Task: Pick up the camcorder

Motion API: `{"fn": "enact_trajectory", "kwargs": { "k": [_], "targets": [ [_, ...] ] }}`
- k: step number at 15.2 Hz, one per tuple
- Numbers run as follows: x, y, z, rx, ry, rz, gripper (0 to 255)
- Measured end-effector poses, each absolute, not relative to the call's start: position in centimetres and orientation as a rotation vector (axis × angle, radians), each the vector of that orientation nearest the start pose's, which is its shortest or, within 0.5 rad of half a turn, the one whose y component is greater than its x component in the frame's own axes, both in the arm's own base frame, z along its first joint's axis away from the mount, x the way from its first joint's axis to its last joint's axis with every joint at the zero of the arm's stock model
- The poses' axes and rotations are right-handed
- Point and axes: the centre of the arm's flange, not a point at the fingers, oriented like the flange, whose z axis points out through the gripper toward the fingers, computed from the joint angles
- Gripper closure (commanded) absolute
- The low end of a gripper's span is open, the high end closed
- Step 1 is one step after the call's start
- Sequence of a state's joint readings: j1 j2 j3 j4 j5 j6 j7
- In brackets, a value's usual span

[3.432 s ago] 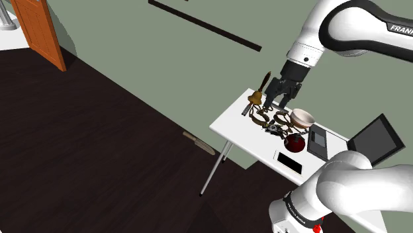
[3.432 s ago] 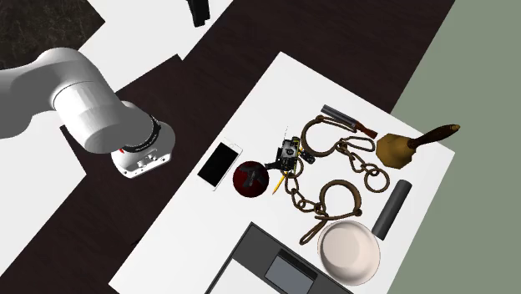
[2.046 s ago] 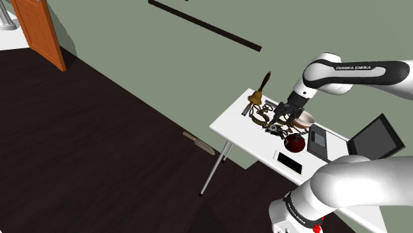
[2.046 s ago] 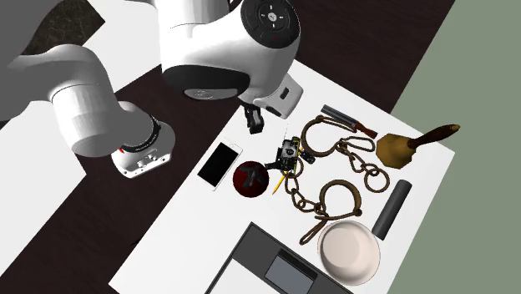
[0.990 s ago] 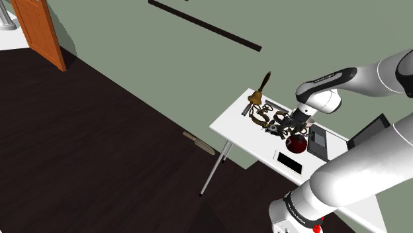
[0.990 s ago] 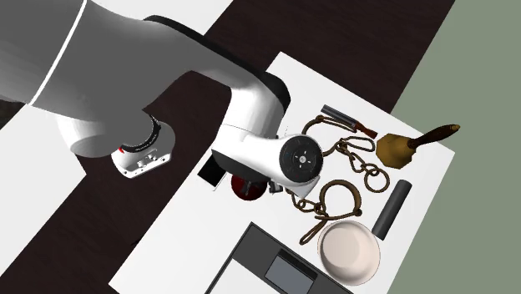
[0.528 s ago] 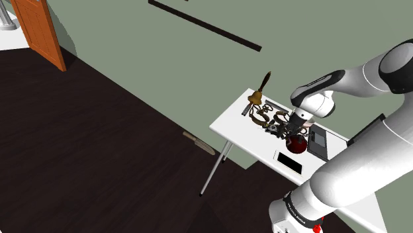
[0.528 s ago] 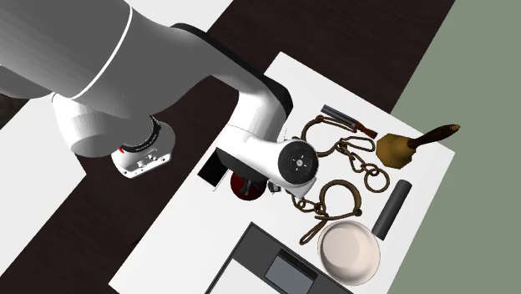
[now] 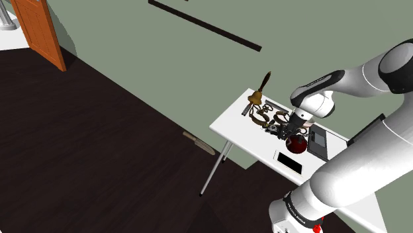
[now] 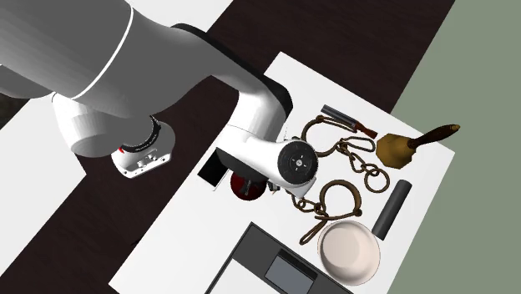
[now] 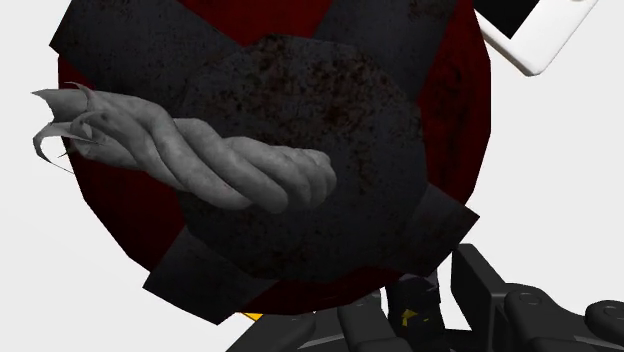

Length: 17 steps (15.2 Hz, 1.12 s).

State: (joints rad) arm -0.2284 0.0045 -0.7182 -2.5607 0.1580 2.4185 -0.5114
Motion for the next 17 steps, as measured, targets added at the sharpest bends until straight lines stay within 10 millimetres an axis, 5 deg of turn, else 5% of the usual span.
{"fn": "enact_trajectory", "kwargs": {
  "k": [17],
  "targets": [
    [25.4, -35.2, 33.1, -2.859, 0.824, 0.068, 255]
  ]
}}
